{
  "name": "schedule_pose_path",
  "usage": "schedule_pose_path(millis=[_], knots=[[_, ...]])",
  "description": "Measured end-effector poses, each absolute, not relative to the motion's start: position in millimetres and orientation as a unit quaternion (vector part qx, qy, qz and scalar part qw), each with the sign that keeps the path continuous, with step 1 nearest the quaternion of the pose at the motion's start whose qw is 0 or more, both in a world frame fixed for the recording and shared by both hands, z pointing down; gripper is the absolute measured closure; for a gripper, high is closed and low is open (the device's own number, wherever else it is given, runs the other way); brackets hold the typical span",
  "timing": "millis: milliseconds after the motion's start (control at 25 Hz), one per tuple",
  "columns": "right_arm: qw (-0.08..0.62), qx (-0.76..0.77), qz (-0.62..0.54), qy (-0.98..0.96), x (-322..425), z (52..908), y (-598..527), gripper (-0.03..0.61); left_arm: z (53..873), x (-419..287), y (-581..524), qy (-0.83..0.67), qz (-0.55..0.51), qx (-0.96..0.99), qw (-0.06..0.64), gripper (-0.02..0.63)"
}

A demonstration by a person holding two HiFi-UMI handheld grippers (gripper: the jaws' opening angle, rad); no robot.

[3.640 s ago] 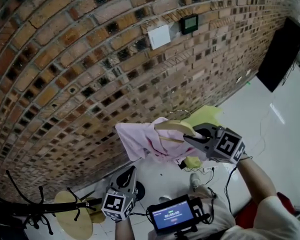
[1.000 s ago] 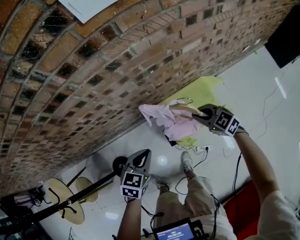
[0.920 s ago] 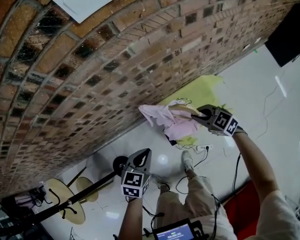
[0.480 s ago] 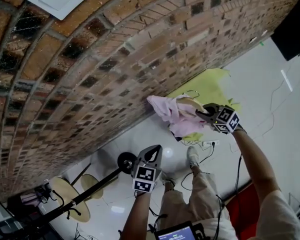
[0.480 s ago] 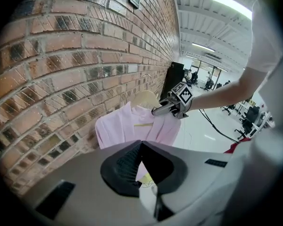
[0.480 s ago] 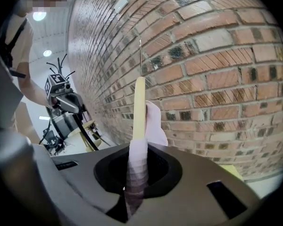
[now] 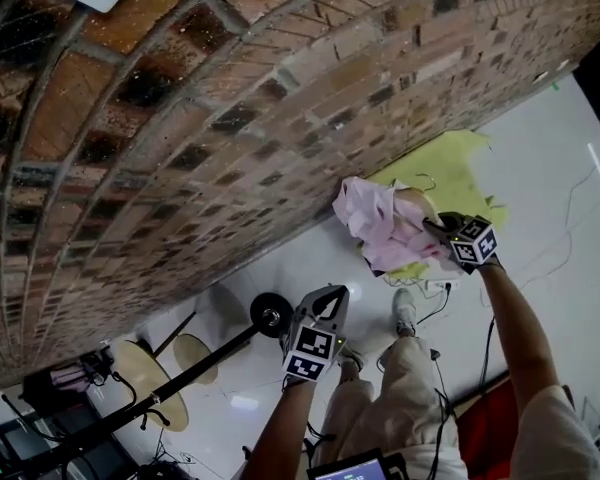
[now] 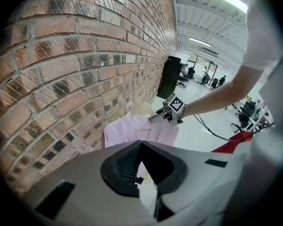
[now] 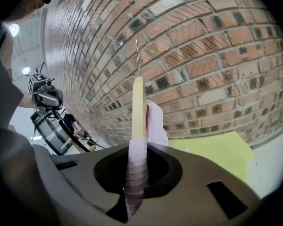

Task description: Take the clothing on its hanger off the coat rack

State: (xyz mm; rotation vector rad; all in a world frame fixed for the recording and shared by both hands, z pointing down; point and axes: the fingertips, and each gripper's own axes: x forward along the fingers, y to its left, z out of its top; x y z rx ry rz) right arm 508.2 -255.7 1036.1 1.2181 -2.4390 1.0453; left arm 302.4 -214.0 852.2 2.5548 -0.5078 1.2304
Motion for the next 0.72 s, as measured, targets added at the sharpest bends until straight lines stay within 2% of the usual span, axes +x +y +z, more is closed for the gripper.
schedule_pose_path(millis=[200, 720], knots=[[0.102, 0.42, 0.403, -0.806, 509.6, 1087.4, -257.0, 0.578, 880.7, 296.6, -216.4, -0.171, 0.456, 0.863, 0.138, 0.606], [0.098, 0.427, 0.487, -0.756, 538.5, 1222.3, -304.3, 0.578, 960.3, 346.0, -240.2, -0.141, 0.443, 0.874, 0.143, 0.606]])
